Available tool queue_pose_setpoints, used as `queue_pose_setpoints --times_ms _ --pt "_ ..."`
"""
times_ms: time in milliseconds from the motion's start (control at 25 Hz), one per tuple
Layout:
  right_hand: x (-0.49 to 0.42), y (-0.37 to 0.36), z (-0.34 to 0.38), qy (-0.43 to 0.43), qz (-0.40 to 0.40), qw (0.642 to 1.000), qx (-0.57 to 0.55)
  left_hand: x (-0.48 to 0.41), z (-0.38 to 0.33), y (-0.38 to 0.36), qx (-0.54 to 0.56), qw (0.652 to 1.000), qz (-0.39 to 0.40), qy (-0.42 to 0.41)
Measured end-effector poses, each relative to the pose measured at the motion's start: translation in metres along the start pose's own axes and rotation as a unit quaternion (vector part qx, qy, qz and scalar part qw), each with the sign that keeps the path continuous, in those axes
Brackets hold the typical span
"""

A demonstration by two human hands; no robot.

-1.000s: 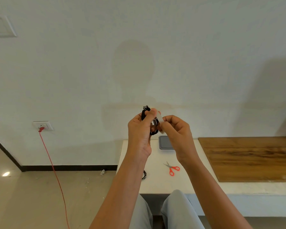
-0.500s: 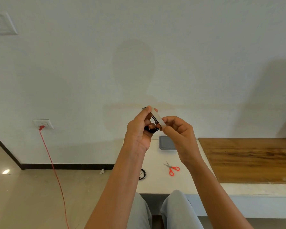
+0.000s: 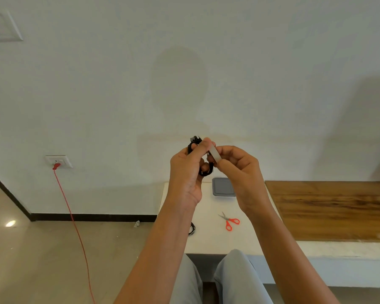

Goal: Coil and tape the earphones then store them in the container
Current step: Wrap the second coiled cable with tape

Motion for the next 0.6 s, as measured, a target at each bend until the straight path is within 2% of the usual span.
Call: queue_pose_setpoints --times_ms 160,440,600 --pt "0.005 0.003 0.005 0.002 0.018 1.0 0.01 0.0 -0.002 -0.002 0.031 0.999 0.006 0.028" --pt "0.01 0.003 0.008 0.012 -0.038 0.999 0.012 0.004 0.0 -0.004 0.032 0.999 0.016 0.021" --pt "0.015 -0.001 0.014 0.034 -0.007 0.999 0.041 0.002 -0.005 -0.004 0.057 0.998 0.023 0.034"
Point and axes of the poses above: each hand's wrist, its own x-axis away from the middle knuckle, its own y-axis out of the back of the hand, z = x × y, the point moved 6 cm from there along -x, towards the middle knuckle, and after that the axes turned 15 degrees about -y, right-handed, at the moved point
